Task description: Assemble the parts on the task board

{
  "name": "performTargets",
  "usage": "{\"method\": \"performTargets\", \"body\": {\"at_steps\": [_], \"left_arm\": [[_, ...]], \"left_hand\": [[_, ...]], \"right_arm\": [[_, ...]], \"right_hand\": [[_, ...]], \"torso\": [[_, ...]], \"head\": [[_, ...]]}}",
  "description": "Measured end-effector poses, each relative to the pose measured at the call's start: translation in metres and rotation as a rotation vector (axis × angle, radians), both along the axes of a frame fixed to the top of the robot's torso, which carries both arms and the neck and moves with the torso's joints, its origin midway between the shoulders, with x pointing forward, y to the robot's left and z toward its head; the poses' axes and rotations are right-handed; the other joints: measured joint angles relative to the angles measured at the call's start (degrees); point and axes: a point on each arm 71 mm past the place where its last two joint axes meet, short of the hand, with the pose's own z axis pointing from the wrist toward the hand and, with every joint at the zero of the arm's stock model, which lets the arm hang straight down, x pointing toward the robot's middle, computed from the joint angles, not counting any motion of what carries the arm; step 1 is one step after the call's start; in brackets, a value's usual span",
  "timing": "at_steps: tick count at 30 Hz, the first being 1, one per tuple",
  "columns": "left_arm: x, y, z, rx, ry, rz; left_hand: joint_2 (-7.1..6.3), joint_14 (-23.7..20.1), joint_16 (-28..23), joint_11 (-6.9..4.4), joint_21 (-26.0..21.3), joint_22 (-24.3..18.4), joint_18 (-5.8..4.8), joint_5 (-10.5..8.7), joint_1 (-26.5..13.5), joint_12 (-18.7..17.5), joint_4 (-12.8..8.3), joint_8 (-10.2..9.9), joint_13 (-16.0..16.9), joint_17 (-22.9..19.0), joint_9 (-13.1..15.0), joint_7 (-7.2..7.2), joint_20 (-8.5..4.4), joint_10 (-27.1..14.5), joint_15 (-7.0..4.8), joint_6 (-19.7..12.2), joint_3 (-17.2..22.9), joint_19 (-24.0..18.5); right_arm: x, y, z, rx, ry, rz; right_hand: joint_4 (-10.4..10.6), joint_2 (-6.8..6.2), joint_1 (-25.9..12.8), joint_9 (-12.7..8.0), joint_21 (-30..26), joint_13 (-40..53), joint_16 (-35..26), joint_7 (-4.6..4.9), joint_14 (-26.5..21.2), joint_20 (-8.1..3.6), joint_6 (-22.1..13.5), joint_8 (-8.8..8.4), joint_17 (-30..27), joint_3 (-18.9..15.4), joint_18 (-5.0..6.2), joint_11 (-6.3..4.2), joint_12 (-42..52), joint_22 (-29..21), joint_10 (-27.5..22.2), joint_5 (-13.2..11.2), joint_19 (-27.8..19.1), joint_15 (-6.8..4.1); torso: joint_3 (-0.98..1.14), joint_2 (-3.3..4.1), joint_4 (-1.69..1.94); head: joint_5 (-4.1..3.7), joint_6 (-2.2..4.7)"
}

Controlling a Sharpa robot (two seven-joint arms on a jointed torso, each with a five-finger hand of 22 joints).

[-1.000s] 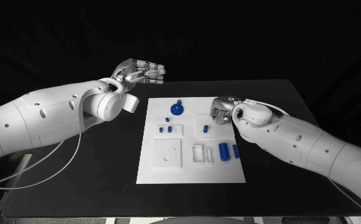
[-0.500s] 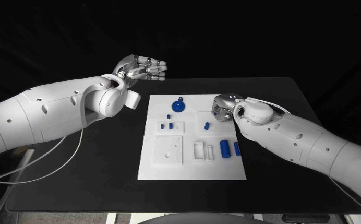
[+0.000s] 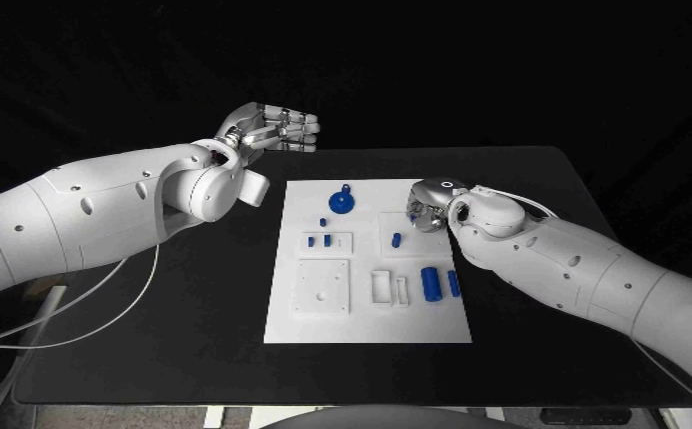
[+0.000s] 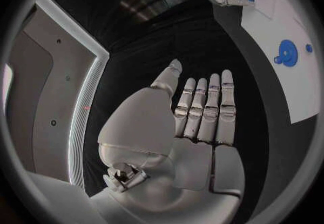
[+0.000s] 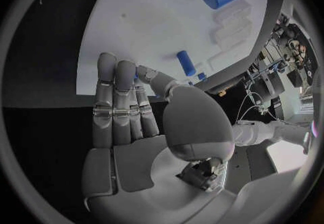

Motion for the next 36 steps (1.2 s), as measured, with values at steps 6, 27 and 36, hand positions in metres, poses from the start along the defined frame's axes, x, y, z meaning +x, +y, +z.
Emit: {"method": "performTargets", "body": {"at_steps": [6, 27, 36], "left_arm": [[0.0005, 0.0003, 0.0000, 0.000, -0.001, 0.001], [0.0021, 0.0031, -0.0002, 0.003, -0.003, 0.008], [0.0025, 0.0038, -0.0001, 0.003, -0.004, 0.010]], "left_hand": [[0.04, 0.0, 0.0, 0.00, 0.0, 0.0, 0.00, 0.00, 0.0, 0.0, -0.1, 0.0, 0.0, 0.0, 0.0, 0.00, 0.00, 0.0, 0.00, 0.0, -0.1, 0.0], [0.23, 0.0, 0.0, 0.00, 0.0, 0.0, 0.00, 0.00, 0.2, 0.0, -0.2, 0.0, 0.0, 0.0, 0.0, 0.00, 0.00, 0.0, 0.00, 0.0, -0.2, 0.0], [0.23, 0.0, 0.0, 0.00, 0.0, 0.0, 0.00, 0.00, 0.2, 0.0, -0.2, 0.0, 0.0, 0.0, 0.0, 0.00, 0.00, 0.0, 0.00, 0.0, -0.2, 0.0]], "right_arm": [[-0.0001, 0.0001, 0.0002, 0.002, -0.007, 0.000], [0.0005, -0.0007, 0.0023, 0.025, -0.047, -0.008], [0.0003, -0.0010, 0.0032, 0.034, -0.069, -0.008]], "right_hand": [[0.0, 0.00, 0.0, 0.0, 0.0, 0.0, 0.0, -0.10, 0.0, 0.00, 0.4, 0.00, 0.0, 0.0, 0.00, -0.10, 0.0, 0.2, 0.5, -0.2, 0.0, 0.00], [-0.2, 0.39, 1.5, 0.5, 0.7, 0.1, 0.3, -1.31, 0.4, -1.13, 4.6, 0.09, 0.8, 1.1, -0.92, -1.63, -0.1, 2.5, 5.5, -3.1, 0.1, -0.77], [-0.2, 0.54, 1.6, 0.5, 0.9, 0.1, 0.5, -1.37, 0.4, -1.13, 5.0, 0.08, 1.2, 1.9, -1.27, -1.73, -0.1, 3.3, 6.0, -4.2, 0.1, -0.79]], "torso": [[0.00, 0.01, -0.08], [-0.07, 0.05, 0.01], [-0.07, 0.05, 0.02]], "head": [[-0.03, 0.02], [-0.29, 0.01], [-0.34, 0.02]]}}
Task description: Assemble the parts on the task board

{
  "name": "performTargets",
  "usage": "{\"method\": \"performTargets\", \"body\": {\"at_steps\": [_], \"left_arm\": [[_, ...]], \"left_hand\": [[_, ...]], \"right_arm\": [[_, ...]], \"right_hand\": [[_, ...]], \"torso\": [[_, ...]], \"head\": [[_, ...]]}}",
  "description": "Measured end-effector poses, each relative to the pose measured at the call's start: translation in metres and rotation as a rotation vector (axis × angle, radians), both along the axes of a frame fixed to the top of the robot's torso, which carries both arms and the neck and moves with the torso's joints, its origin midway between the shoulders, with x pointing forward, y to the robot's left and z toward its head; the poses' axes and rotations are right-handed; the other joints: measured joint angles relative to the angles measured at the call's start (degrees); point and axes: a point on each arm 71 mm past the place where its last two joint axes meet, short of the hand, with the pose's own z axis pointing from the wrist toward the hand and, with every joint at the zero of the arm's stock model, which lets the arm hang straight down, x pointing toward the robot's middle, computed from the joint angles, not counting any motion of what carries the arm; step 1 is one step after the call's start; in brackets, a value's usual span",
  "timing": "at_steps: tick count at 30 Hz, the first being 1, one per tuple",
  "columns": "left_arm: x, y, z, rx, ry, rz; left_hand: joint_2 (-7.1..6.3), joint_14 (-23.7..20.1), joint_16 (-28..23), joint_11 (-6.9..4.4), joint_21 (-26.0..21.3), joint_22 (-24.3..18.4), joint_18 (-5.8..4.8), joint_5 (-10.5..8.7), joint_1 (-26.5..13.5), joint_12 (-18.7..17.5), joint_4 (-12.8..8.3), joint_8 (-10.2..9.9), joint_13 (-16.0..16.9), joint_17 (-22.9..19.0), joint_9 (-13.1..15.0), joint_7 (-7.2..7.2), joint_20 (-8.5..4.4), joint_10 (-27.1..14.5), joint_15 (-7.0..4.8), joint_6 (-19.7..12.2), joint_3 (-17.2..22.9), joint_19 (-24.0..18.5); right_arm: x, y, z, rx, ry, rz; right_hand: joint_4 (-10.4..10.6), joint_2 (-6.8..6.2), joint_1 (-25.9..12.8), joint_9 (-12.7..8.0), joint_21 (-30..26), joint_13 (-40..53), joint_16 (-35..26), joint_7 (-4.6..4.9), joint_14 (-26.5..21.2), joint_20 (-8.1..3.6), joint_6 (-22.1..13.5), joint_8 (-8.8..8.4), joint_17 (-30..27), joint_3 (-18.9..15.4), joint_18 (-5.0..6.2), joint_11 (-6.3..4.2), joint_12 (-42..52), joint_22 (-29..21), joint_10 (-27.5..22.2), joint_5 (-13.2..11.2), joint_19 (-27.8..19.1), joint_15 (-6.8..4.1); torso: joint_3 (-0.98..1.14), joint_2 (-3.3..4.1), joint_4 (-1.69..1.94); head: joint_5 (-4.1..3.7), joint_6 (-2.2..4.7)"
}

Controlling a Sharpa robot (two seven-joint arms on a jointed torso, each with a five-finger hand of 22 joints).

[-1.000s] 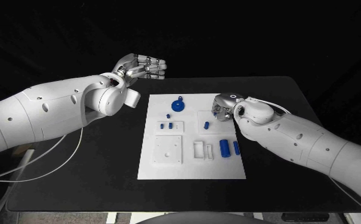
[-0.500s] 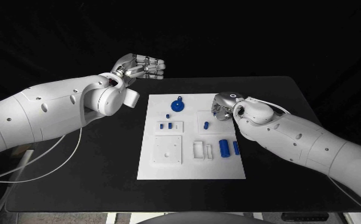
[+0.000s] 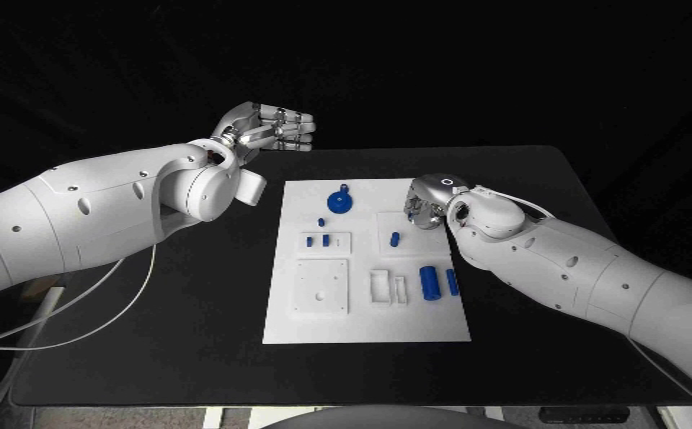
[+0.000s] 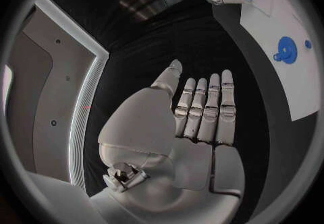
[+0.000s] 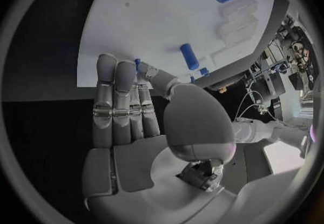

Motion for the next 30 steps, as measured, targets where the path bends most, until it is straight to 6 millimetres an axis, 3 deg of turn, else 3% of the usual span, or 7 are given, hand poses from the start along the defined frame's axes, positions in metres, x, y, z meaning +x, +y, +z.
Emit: {"method": "performTargets", "body": {"at_steps": [5, 7, 23, 26, 30], "left_arm": [[0.0001, 0.0001, 0.0000, 0.000, 0.000, 0.000], [0.0001, 0.0001, 0.0000, 0.000, 0.000, 0.000], [0.0003, -0.0003, -0.0001, 0.000, 0.000, -0.002], [0.0003, -0.0003, -0.0001, 0.000, 0.000, -0.002], [0.0003, -0.0003, -0.0001, 0.000, 0.000, -0.002]], "left_hand": [[0.00, 0.0, 0.0, 0.00, 0.0, 0.0, 0.00, 0.00, 0.0, 0.0, 0.0, 0.0, 0.0, 0.0, 0.0, 0.00, 0.00, 0.0, 0.00, 0.0, 0.0, 0.0], [0.00, 0.0, 0.0, 0.00, 0.0, 0.0, 0.00, 0.00, 0.0, 0.0, 0.0, 0.0, 0.0, 0.0, 0.0, 0.00, 0.00, 0.0, 0.00, 0.0, 0.0, 0.0], [0.00, 0.0, 0.0, 0.00, 0.0, 0.0, 0.00, 0.00, 0.0, 0.0, 0.0, 0.0, 0.0, 0.0, 0.0, 0.00, 0.00, 0.0, 0.00, 0.0, 0.0, 0.0], [0.00, 0.0, 0.0, 0.00, 0.0, 0.0, 0.00, 0.00, 0.0, 0.0, 0.0, 0.0, 0.0, 0.0, 0.0, 0.00, 0.00, 0.0, 0.00, 0.0, 0.0, 0.0], [0.00, 0.0, 0.0, 0.00, 0.0, 0.0, 0.00, 0.00, 0.0, 0.0, 0.0, 0.0, 0.0, 0.0, 0.0, 0.00, 0.00, 0.0, 0.00, 0.0, 0.0, 0.0]], "right_arm": [[0.0000, 0.0002, 0.0010, 0.005, -0.011, 0.001], [0.0002, 0.0004, 0.0018, 0.008, -0.017, 0.002], [0.0011, -0.0021, 0.0017, 0.005, -0.015, -0.001], [0.0012, -0.0028, 0.0013, 0.005, -0.012, -0.002], [0.0014, -0.0033, 0.0009, 0.010, -0.007, -0.002]], "right_hand": [[0.1, 0.00, 0.0, 0.0, 0.0, 0.0, 0.0, -0.16, 0.0, 0.00, 0.2, 0.00, 0.1, 0.1, -0.03, 0.01, 0.0, 0.2, 0.0, -0.2, 0.0, 0.00], [0.2, 0.67, 0.7, 0.2, 0.0, 0.1, 0.0, -0.33, 0.0, 0.00, 0.6, 0.28, 0.1, 0.2, 0.00, -0.18, 0.0, 0.2, 0.2, -0.2, 0.0, 0.00], [0.2, 0.36, 0.4, 0.0, 0.0, 0.1, 0.0, -0.14, 0.0, 0.01, 0.5, 0.28, 0.2, 0.2, -0.01, -0.19, 0.0, 0.6, 0.2, -0.1, 0.0, 0.01], [-0.2, 0.02, 0.0, -0.3, 0.0, 0.0, 0.0, 0.47, 0.0, 0.01, -1.3, 0.27, 0.2, -0.5, -0.01, 0.55, 0.1, 0.8, -1.8, 0.9, 0.0, 0.01], [0.2, -1.69, -1.2, -0.5, -0.2, -0.1, 0.0, 1.40, -0.2, 0.17, -5.0, 0.27, 0.0, -2.6, 0.82, 1.93, 0.1, 0.8, -6.6, 3.8, -0.1, 0.66]], "torso": [[0.01, 0.00, -0.01], [0.02, 0.00, -0.01], [0.02, -0.02, -0.01], [0.02, -0.02, -0.02], [0.02, -0.02, -0.03]], "head": [[0.00, 0.05], [0.02, 0.06], [-0.12, -0.29], [-0.12, -0.30], [-0.12, -0.30]]}}
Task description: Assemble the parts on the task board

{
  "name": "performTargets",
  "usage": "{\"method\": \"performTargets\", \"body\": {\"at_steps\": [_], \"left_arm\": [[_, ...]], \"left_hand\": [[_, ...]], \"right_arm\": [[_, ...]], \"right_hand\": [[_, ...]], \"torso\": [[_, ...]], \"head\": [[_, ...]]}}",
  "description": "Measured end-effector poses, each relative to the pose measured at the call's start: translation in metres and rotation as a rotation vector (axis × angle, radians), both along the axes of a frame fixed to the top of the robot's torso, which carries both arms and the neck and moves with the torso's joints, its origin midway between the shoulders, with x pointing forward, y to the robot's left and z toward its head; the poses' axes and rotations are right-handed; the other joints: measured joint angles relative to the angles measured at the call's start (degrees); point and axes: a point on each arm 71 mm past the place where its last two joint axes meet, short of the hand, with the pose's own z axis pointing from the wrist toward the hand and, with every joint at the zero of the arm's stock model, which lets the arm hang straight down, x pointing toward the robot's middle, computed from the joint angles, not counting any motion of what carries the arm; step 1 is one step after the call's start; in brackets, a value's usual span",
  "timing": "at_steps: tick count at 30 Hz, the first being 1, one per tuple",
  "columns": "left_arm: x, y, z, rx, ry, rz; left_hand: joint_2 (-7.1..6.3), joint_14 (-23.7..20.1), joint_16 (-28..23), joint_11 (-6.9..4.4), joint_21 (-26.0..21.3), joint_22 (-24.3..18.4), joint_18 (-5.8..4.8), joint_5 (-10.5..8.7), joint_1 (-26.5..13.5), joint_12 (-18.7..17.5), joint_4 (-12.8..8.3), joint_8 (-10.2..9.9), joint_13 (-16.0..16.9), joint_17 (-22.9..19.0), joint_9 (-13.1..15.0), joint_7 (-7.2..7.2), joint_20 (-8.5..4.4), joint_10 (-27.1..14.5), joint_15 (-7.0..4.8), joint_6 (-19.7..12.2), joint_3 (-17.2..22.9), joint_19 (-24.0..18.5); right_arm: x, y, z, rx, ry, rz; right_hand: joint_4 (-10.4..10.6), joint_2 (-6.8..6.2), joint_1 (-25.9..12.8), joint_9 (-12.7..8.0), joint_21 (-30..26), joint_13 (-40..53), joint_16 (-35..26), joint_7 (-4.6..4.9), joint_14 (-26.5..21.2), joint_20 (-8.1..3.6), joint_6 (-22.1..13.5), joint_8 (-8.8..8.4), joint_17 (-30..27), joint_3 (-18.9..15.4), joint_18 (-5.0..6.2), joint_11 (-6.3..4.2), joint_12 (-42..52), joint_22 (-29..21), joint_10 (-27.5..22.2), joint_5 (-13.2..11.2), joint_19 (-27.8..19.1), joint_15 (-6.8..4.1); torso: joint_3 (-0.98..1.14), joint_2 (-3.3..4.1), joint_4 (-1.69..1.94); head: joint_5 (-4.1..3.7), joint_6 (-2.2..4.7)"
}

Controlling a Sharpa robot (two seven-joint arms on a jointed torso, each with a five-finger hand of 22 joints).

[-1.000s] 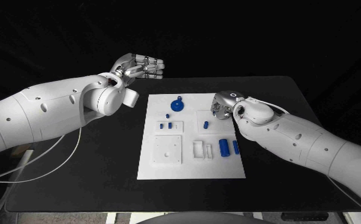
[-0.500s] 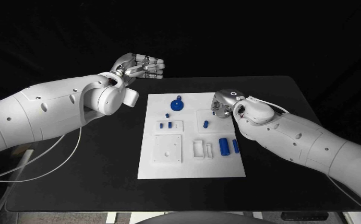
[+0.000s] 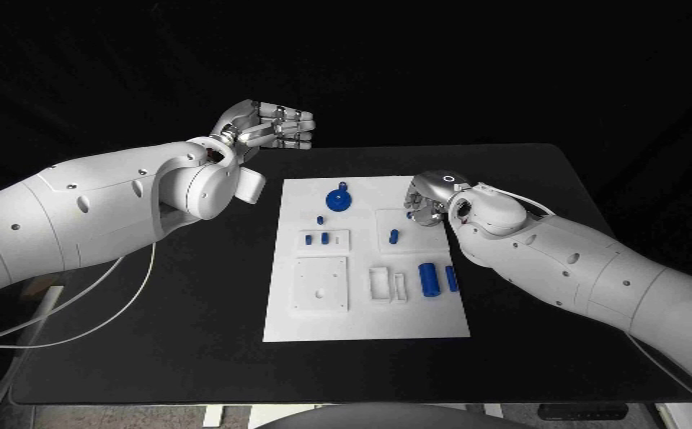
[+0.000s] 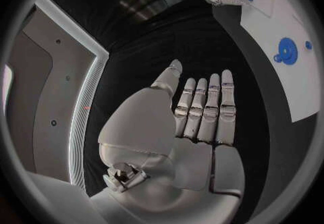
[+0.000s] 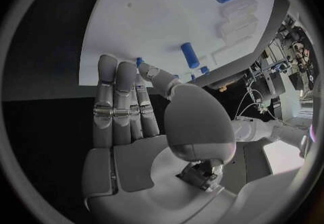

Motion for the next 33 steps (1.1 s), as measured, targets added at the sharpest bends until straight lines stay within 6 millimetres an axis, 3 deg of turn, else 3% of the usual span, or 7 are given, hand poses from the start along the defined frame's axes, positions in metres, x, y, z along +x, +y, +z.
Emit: {"method": "performTargets", "body": {"at_steps": [4, 11, 14, 19, 29, 33], "left_arm": [[0.0000, 0.0000, 0.0000, 0.000, 0.000, 0.000], [0.0000, 0.0000, 0.0000, 0.000, 0.000, -0.001], [0.0000, 0.0001, 0.0000, 0.000, 0.000, -0.001], [0.0001, 0.0002, 0.0000, 0.000, 0.001, -0.001], [0.0002, -0.0009, 0.0000, -0.001, 0.001, -0.004], [0.0003, -0.0015, 0.0000, -0.001, 0.001, -0.005]], "left_hand": [[0.00, 0.0, 0.0, 0.00, 0.0, 0.0, 0.00, 0.00, 0.0, 0.0, 0.0, 0.0, 0.0, 0.0, 0.0, 0.00, 0.00, 0.0, 0.00, 0.0, 0.0, 0.0], [0.00, 0.0, 0.0, 0.00, 0.0, 0.0, 0.00, 0.00, 0.0, 0.0, 0.0, 0.0, 0.0, 0.0, 0.0, 0.00, 0.00, 0.0, 0.00, 0.0, 0.0, 0.0], [0.00, 0.0, 0.0, 0.00, 0.0, 0.0, 0.00, 0.00, 0.0, 0.0, 0.0, 0.0, 0.0, 0.0, 0.0, 0.00, 0.00, 0.0, 0.00, 0.0, 0.0, 0.0], [0.00, 0.0, 0.0, 0.00, 0.0, 0.0, 0.00, 0.00, 0.0, 0.0, 0.0, 0.0, 0.0, 0.0, 0.0, 0.00, 0.00, 0.0, 0.00, 0.0, 0.0, 0.0], [0.00, 0.0, 0.0, 0.00, 0.0, 0.0, 0.00, 0.00, 0.0, 0.0, 0.0, 0.0, 0.0, 0.0, 0.0, 0.00, 0.00, 0.0, 0.00, 0.0, 0.0, 0.0], [0.00, 0.0, 0.0, 0.00, 0.0, 0.0, 0.00, 0.00, 0.0, 0.0, 0.0, 0.0, 0.0, 0.0, 0.0, 0.00, 0.00, 0.0, 0.00, 0.0, 0.0, 0.0]], "right_arm": [[-0.0001, -0.0002, -0.0002, 0.011, 0.007, 0.001], [-0.0005, -0.0003, -0.0001, 0.030, 0.018, 0.005], [-0.0008, 0.0002, 0.0000, 0.036, 0.021, 0.008], [-0.0011, 0.0019, -0.0003, 0.042, 0.028, 0.013], [-0.0018, 0.0034, -0.0040, 0.035, 0.048, 0.016], [-0.0017, 0.0031, -0.0055, 0.029, 0.051, 0.015]], "right_hand": [[0.5, -1.58, -1.6, 0.0, -0.8, 0.0, 0.0, 0.45, -0.2, 0.91, -3.2, 0.00, -0.3, -3.3, 0.92, 0.92, 0.0, -0.6, -3.6, 3.1, 0.1, 0.39], [0.7, -1.44, -1.4, -0.1, -2.6, 0.0, 0.0, 0.58, -0.2, 1.30, -5.2, 0.00, -1.1, -11.0, 0.98, 1.22, 0.0, -3.0, -4.7, 5.8, 0.1, 0.77], [0.2, -1.11, -1.1, -0.1, -2.6, 0.0, 0.0, 0.58, -0.2, 1.30, -5.2, 0.00, -1.3, -12.0, 0.98, 1.23, 0.0, -3.4, -4.7, 6.0, 0.1, 0.77], [-0.2, -0.80, -0.8, -0.1, -2.6, 0.0, 0.3, 0.61, -0.2, 1.30, -3.9, 0.00, -1.3, -11.4, 0.98, 1.24, 0.0, -3.5, -4.6, 6.0, 0.1, 0.79], [-1.0, 0.35, -0.4, -0.1, -2.2, 0.0, 0.6, 0.20, -0.4, 1.29, -1.5, 0.00, -1.3, -4.8, 0.92, 0.47, 0.0, -2.0, -2.2, 2.3, 0.1, 0.96], [-1.0, 0.16, -0.3, -0.1, -1.7, -0.1, 0.9, 0.16, -0.6, 1.29, -1.2, 0.00, -1.2, -3.1, 0.91, 0.34, 0.0, -0.8, -1.4, 2.0, 0.1, 0.77]], "torso": [[0.00, 0.00, -0.01], [0.00, 0.01, -0.01], [0.00, 0.02, -0.01], [0.00, 0.03, 0.04], [0.01, 0.05, 0.03], [0.01, 0.05, 0.05]], "head": [[0.01, -0.01], [0.01, 0.13], [0.02, 0.13], [0.02, 0.07], [-0.05, -0.13], [-0.05, -0.20]]}}
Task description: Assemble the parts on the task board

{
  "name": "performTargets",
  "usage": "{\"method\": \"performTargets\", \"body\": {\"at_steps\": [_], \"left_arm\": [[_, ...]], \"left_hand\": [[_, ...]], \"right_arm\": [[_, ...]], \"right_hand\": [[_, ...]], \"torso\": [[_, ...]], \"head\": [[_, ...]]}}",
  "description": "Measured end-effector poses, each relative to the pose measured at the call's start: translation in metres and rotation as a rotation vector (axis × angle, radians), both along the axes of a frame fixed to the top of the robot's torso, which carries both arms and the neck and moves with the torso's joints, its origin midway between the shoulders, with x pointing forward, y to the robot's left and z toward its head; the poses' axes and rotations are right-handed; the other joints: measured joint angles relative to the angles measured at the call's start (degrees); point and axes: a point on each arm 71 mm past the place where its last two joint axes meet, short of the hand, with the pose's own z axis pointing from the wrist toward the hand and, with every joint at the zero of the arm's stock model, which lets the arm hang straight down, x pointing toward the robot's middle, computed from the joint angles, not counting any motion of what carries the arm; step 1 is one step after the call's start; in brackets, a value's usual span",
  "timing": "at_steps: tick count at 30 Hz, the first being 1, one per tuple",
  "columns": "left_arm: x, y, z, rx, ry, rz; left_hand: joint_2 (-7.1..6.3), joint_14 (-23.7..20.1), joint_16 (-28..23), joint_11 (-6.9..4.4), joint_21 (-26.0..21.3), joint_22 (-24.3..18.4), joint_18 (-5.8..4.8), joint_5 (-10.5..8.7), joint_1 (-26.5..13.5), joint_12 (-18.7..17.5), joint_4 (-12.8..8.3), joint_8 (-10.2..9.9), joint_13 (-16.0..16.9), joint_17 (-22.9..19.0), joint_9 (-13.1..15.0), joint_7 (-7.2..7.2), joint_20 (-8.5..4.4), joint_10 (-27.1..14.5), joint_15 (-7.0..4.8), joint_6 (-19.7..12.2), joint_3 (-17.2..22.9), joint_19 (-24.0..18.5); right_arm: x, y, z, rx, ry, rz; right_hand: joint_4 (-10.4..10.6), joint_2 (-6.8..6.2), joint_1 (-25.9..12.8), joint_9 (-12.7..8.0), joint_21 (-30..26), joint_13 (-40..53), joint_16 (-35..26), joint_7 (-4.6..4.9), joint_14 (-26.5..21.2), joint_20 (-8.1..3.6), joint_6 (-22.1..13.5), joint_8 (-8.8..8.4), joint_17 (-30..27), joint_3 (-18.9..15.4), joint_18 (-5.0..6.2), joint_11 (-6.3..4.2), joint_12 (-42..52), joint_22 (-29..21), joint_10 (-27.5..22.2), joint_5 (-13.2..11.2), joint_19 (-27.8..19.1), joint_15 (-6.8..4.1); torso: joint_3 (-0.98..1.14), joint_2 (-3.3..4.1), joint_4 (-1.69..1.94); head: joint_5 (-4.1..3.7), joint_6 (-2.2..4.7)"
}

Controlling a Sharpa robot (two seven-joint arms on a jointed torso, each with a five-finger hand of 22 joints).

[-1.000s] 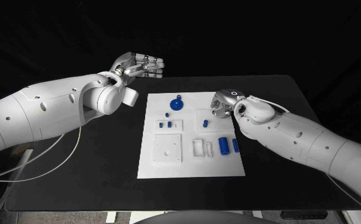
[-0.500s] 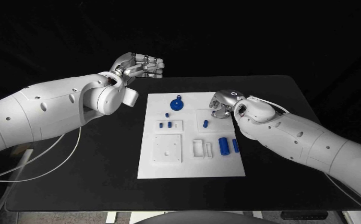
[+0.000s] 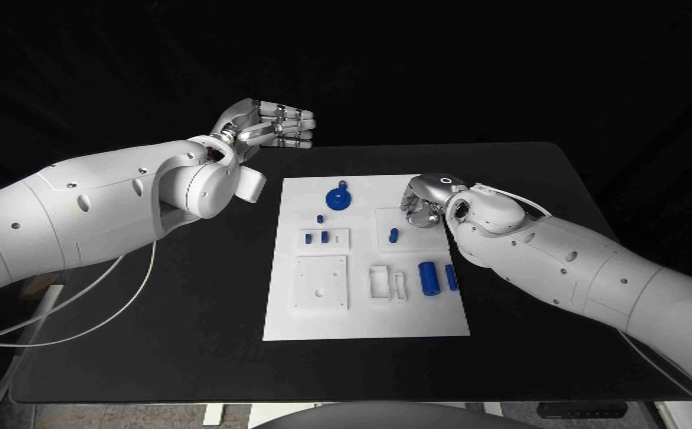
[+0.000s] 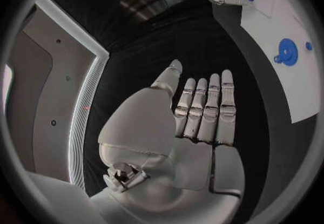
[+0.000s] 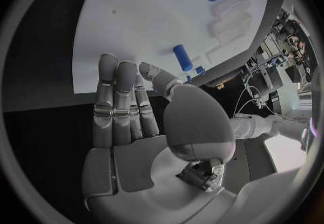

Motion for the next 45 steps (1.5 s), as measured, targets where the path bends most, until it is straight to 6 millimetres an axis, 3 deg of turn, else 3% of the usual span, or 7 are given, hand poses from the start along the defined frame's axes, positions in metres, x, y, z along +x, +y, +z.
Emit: {"method": "performTargets", "body": {"at_steps": [21, 25, 45], "left_arm": [[-0.0001, -0.0010, 0.0004, -0.001, -0.001, -0.004], [0.0000, -0.0010, 0.0005, -0.001, -0.001, -0.004], [0.0004, -0.0025, 0.0005, -0.002, -0.001, -0.007]], "left_hand": [[0.00, 0.0, 0.0, 0.00, 0.0, 0.0, 0.00, 0.00, 0.0, 0.0, 0.0, 0.0, 0.0, 0.0, 0.0, 0.00, 0.00, 0.0, 0.00, 0.0, 0.0, 0.0], [0.00, 0.0, 0.0, 0.00, 0.0, 0.0, 0.00, 0.00, 0.0, 0.0, 0.0, 0.0, 0.0, 0.0, 0.0, 0.00, 0.00, 0.0, 0.00, 0.0, 0.0, 0.0], [0.00, 0.0, 0.0, 0.00, 0.0, 0.0, 0.00, 0.00, 0.0, 0.0, 0.0, 0.0, 0.0, 0.0, 0.0, 0.00, 0.00, 0.0, 0.00, 0.0, 0.0, 0.0]], "right_arm": [[-0.0003, 0.0007, -0.0037, -0.020, -0.004, -0.001], [-0.0004, 0.0007, -0.0039, -0.023, -0.006, -0.001], [-0.0012, 0.0012, -0.0050, -0.040, -0.027, -0.006]], "right_hand": [[0.1, -0.14, 0.1, 0.0, 0.4, 0.0, 0.0, -0.12, 0.0, 0.00, 0.3, 0.00, 0.1, 0.8, -0.06, -0.22, -0.2, 1.6, 0.4, -0.5, 0.0, 0.00], [0.2, 0.31, 0.6, 0.0, 0.4, 0.0, 0.0, -0.16, -0.1, 0.00, 0.8, 0.00, 0.1, 1.2, -0.07, -0.31, -0.4, 1.9, 1.1, -0.8, 0.0, -0.12], [0.1, 1.57, 1.8, 0.1, 0.4, 0.1, 0.0, -1.30, 0.2, -0.84, 5.2, -0.23, 0.4, 3.5, -0.49, -1.65, -0.4, 3.1, 5.9, -4.5, 0.0, -1.05]], "torso": [[0.04, 0.03, 0.00], [0.04, 0.01, -0.01], [0.02, -0.04, -0.03]], "head": [[-0.08, -0.16], [-0.18, -0.36], [-0.65, -0.16]]}}
